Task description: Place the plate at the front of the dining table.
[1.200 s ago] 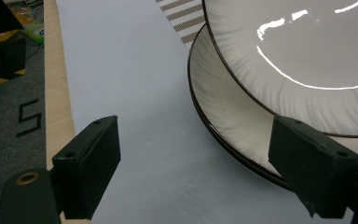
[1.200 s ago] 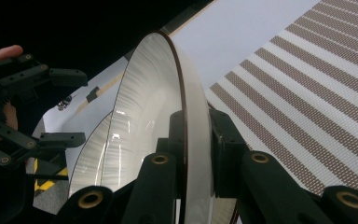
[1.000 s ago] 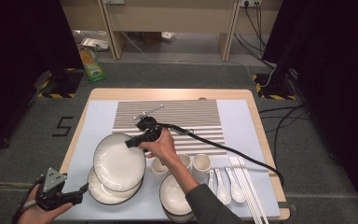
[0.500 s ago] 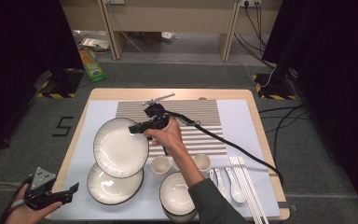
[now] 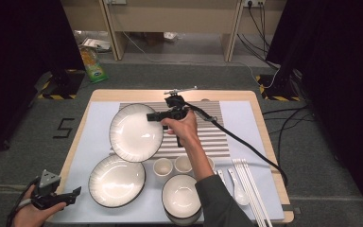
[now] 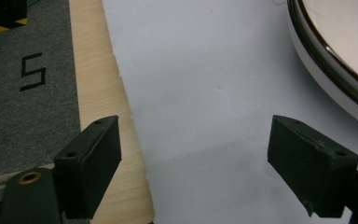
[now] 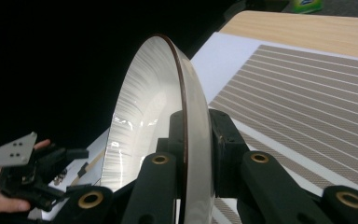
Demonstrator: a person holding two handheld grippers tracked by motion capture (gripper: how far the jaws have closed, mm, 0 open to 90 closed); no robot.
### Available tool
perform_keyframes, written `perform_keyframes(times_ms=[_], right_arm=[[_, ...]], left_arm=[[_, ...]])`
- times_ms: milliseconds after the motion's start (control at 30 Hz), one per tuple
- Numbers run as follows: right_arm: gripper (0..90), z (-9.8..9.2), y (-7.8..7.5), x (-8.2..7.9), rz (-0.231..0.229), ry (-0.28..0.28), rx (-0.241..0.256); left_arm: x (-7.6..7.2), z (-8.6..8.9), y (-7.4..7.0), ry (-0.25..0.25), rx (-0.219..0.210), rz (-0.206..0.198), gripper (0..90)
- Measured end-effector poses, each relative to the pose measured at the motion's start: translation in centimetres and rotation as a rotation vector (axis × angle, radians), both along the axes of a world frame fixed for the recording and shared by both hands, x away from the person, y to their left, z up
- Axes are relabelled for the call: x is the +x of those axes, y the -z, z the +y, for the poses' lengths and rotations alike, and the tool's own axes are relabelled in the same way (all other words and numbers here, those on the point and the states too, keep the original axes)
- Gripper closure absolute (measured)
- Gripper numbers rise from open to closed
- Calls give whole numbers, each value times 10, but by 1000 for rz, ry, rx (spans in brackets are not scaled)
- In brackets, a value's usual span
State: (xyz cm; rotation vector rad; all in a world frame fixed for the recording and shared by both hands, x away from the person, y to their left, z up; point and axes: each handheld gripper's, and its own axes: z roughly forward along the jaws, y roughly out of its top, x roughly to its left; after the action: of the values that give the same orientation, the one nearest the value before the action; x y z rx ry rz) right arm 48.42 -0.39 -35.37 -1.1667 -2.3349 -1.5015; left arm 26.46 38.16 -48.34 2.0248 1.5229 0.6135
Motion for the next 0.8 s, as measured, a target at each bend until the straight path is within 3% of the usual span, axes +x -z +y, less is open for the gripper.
perform_keyframes(times_ms=[200,433,800], right_arm=[[805,-26,8,15,15,88,4],[804,-54,24,28,33,194,41],[804,-83,49,42,71,284,25]], left_arm=[[2,-7,6,32,7,29,170],[2,-7,8,26,-2,26,156],[2,-9,8,16,15,22,146]])
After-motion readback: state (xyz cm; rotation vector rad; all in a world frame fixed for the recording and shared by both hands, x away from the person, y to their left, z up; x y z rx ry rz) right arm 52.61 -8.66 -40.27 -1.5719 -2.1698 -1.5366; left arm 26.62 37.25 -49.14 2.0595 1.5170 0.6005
